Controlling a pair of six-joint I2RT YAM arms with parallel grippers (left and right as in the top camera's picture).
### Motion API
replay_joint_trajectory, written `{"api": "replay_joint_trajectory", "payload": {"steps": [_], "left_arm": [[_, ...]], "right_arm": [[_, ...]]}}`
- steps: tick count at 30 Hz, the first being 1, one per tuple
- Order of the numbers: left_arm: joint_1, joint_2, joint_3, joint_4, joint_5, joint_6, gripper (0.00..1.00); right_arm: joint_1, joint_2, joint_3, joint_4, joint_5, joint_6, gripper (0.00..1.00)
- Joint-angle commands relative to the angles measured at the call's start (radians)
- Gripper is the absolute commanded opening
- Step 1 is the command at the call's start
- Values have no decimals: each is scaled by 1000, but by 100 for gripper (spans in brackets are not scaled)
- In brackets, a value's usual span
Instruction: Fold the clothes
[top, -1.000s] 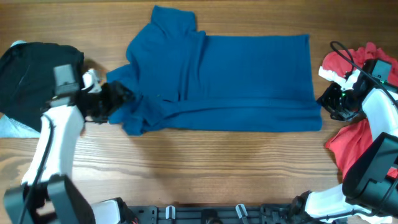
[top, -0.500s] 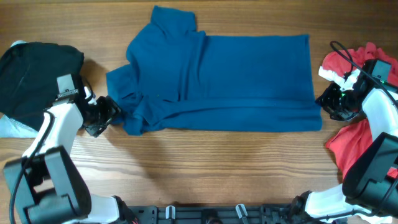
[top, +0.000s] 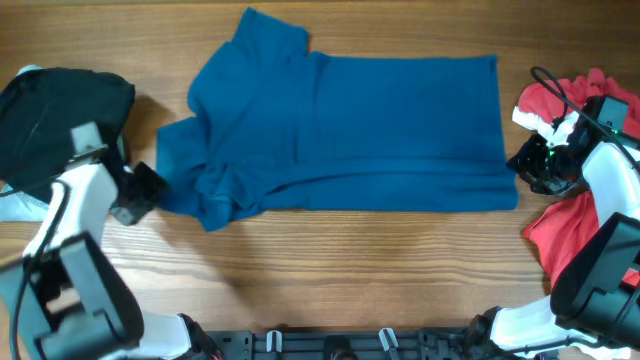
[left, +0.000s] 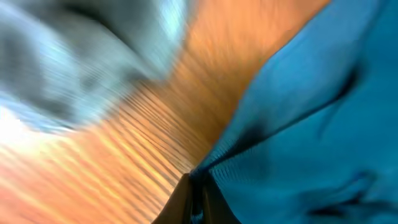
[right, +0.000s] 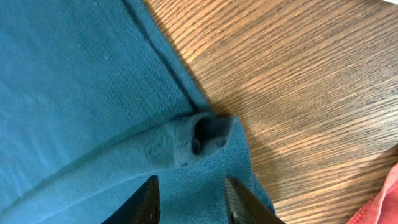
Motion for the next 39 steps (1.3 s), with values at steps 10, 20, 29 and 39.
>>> {"api": "replay_joint_trajectory", "payload": {"steps": [10,20,29,39], "left_arm": [[12,-148,50,-95,148,-23,60],[-355,-134,-49,-88,187,-254,50],[-388,-91,-84,-12,92,-286,53],[-388,-90,-83,124,119,-286,4]], "right_arm": [[3,5,0,-5,-16,2,35],[2,5,0,-5,-16,1,35],[2,5,0,-8,-16,2,35],[2,5,0,-10,-16,1,35]]}}
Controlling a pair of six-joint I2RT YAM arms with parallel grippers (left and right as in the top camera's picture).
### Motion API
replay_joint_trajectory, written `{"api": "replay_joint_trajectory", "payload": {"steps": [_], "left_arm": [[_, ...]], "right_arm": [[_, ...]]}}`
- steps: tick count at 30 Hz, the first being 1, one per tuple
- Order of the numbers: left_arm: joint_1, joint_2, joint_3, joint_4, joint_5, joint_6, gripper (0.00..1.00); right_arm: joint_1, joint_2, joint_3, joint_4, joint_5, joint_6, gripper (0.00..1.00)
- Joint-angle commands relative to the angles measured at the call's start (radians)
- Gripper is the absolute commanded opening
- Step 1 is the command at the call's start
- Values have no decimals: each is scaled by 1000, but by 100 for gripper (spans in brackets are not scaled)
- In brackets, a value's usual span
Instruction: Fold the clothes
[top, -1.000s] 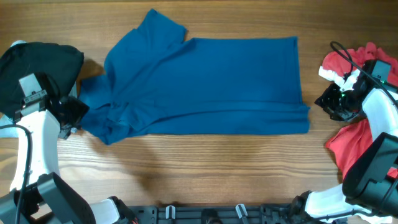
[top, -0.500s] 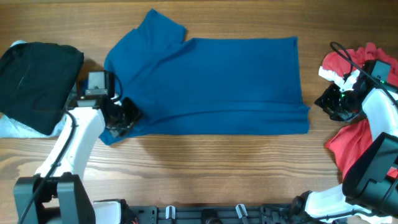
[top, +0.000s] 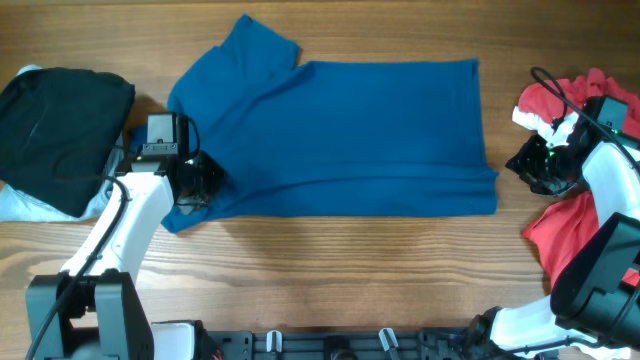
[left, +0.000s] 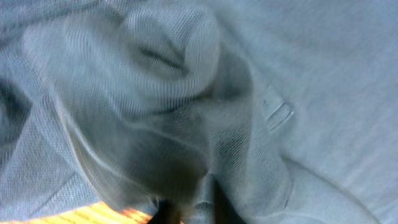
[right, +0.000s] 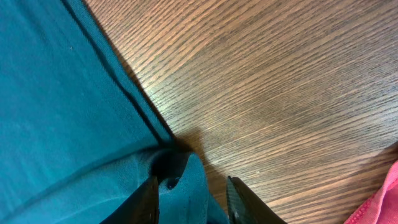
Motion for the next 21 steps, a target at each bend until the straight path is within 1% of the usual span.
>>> {"api": "replay_joint_trajectory", "payload": {"steps": [1,3,5,7,8,9,10,11,12,13,14,17,19,21], "left_arm": [[-4,11,-4,107,53,-2,4],[-4,11,-4,268,127,-3,4],[-2,11,-4,451,119,-18,4],[5,11,-4,626,81,-57,4],[7,11,-4,699,78,-58,47],[7,11,-4,714,79,-59,68],[7,11,-4,689,100,-57,85],[7,11,-4,603,127,-38,88],[7,11,-4,500,122,-7,96],[7,11,-4,370,94,42,100],[7,11,-4,259,37,73,100],[7,11,-4,3,-142,81,100],[7,11,-4,-83,-230,81,100],[7,11,-4,-110,-298,81,99]], "right_arm": [[2,5,0,-2,-16,1,35],[2,5,0,-5,-16,1,35],[2,5,0,-6,-16,0,35],[2,5,0,-9,-16,0,35],[2,5,0,-9,-16,-3,35],[3,5,0,-8,-16,-3,35],[2,5,0,-8,-16,-2,35],[2,5,0,-8,-16,-2,36],[2,5,0,-9,-16,-3,36],[2,5,0,-8,-16,-3,35],[2,5,0,-8,-16,-2,36],[2,5,0,-5,-16,-2,35],[2,5,0,-5,-16,-2,36],[2,5,0,-5,-17,-1,36]]}}
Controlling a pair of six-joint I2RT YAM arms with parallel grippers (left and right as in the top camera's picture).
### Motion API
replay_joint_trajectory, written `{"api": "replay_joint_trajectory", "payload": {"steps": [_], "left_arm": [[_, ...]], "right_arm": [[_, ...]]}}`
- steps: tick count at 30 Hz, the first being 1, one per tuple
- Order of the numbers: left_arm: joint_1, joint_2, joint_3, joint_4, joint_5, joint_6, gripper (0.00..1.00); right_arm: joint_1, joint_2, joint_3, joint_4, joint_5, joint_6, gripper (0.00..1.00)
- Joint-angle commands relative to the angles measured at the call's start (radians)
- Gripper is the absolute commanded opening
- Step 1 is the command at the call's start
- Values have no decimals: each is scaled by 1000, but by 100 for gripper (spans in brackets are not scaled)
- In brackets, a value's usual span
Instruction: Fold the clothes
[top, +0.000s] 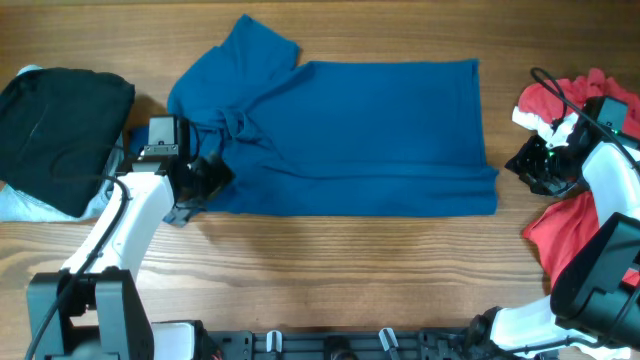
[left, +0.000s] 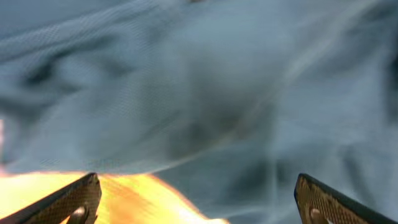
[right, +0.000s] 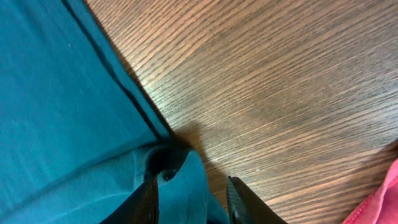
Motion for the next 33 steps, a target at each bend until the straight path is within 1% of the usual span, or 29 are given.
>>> {"api": "replay_joint_trajectory", "payload": {"steps": [1,3,4,5,6,7,9,10,13,16,17,18,20,25,29,30,31,32,33], "left_arm": [[4,4,1,-26,-192,25,98],[4,4,1,-6,-205,26,94],[4,4,0,-3,-206,26,90],[4,4,0,-1,-208,26,84],[4,4,-2,5,-209,29,67],[4,4,-8,18,-208,38,60],[4,4,-37,56,-203,73,61],[4,4,-55,79,-185,116,60],[4,4,-57,84,-179,193,58],[4,4,-57,84,-179,209,52],[4,4,-57,84,-179,209,46],[4,4,-57,84,-180,209,38],[4,4,-57,84,-183,209,4],[4,-1,-57,75,-263,208,4],[4,-22,-57,76,-246,206,4],[4,-34,-57,75,-225,206,7],[4,-44,-57,72,-219,206,32],[4,-51,-57,68,-219,209,40],[4,-55,-57,66,-219,211,44]], "right_arm": [[2,5,0,2,-16,0,36],[2,5,0,2,-16,1,36],[2,5,0,2,-16,1,36],[2,5,0,2,-16,1,36],[2,5,0,2,-16,2,36],[2,5,0,2,-16,1,36],[2,5,0,2,-16,2,36],[2,5,0,2,-16,2,36],[2,5,0,2,-16,2,36],[2,5,0,0,-16,2,36],[2,5,0,0,-16,2,36],[2,5,0,0,-16,2,36],[2,5,0,-1,-16,2,36],[2,5,0,-2,-16,2,36],[2,5,0,-2,-15,2,36],[2,5,0,-2,-13,2,36],[2,5,0,-2,-13,2,36],[2,5,0,-2,-13,2,36],[2,5,0,-2,-13,2,36]]}}
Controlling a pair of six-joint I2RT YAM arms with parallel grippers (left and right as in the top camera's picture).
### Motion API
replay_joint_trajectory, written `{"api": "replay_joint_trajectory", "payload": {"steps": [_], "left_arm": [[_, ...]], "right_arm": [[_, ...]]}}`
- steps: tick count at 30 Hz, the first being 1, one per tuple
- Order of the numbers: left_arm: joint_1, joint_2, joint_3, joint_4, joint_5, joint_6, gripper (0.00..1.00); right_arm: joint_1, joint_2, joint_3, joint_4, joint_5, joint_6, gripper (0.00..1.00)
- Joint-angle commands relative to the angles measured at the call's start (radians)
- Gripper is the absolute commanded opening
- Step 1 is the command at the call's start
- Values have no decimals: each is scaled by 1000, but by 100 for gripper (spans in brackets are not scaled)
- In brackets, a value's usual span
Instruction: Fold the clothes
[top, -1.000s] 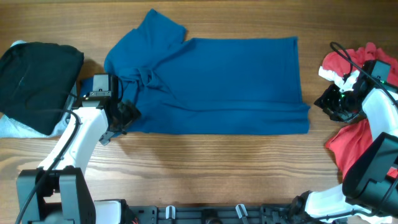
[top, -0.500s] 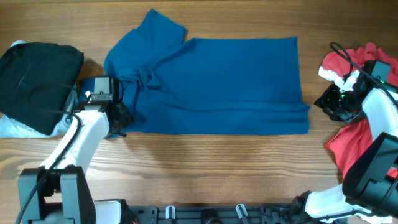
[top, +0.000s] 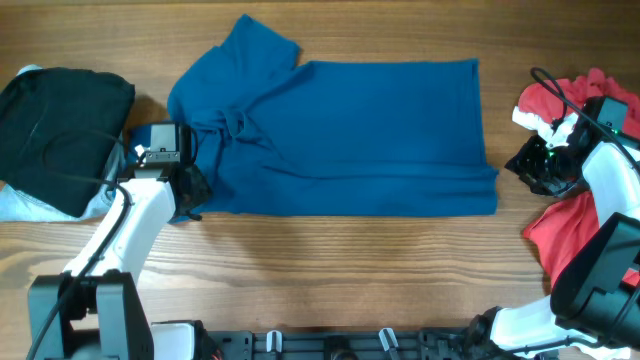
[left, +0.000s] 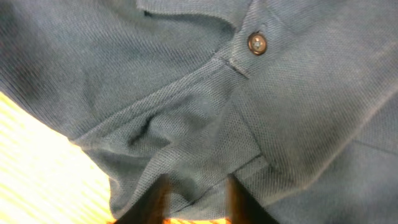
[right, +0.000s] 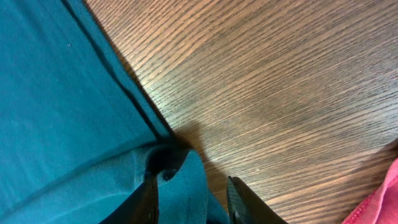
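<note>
A blue polo shirt (top: 350, 130) lies folded lengthwise across the table, its collar and sleeve end at the left. My left gripper (top: 188, 188) sits at the shirt's lower left corner. In the left wrist view its fingers (left: 158, 200) stand narrowly apart astride the rumpled hem near a button (left: 256, 43), the gripper (left: 196, 202) open. My right gripper (top: 522, 163) rests at the shirt's lower right corner. In the right wrist view it (right: 194, 202) is open, with the curled corner of the shirt (right: 180, 171) between its fingers.
A black garment (top: 55, 120) is piled at the left edge over something white (top: 15, 205). A red garment (top: 570, 220) lies at the right, under and behind my right arm. Bare wood (top: 330, 270) runs along the front of the shirt.
My left gripper has shifted a little left to the shirt's lower left corner, and its jaws have narrowed from wide open to a small gap over the hem. The right gripper has not moved.
At first the shirt lay further right with its left end bunched, my left gripper shut at the sleeve. Then the shirt lay shifted left and flatter, left gripper on bunched fabric. It then stood wide open, and now it is narrowed at the left corner.
</note>
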Motion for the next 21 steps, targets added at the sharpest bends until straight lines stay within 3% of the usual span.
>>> {"api": "replay_joint_trajectory", "payload": {"steps": [1,5,11,13,17,21], "left_arm": [[4,-37,-6,-8,16,20,45],[3,-11,-6,-3,34,62,54],[-14,53,-6,13,35,70,53],[-26,53,-6,16,35,86,42],[-29,53,-6,15,34,88,6],[-29,45,-6,-2,-30,84,4]], "right_arm": [[2,5,0,-1,-13,1,36],[2,5,0,-1,-13,2,36],[2,5,0,0,-13,1,36],[2,5,0,0,-13,1,36],[2,5,0,2,-13,1,36],[2,5,0,1,-13,1,36]]}}
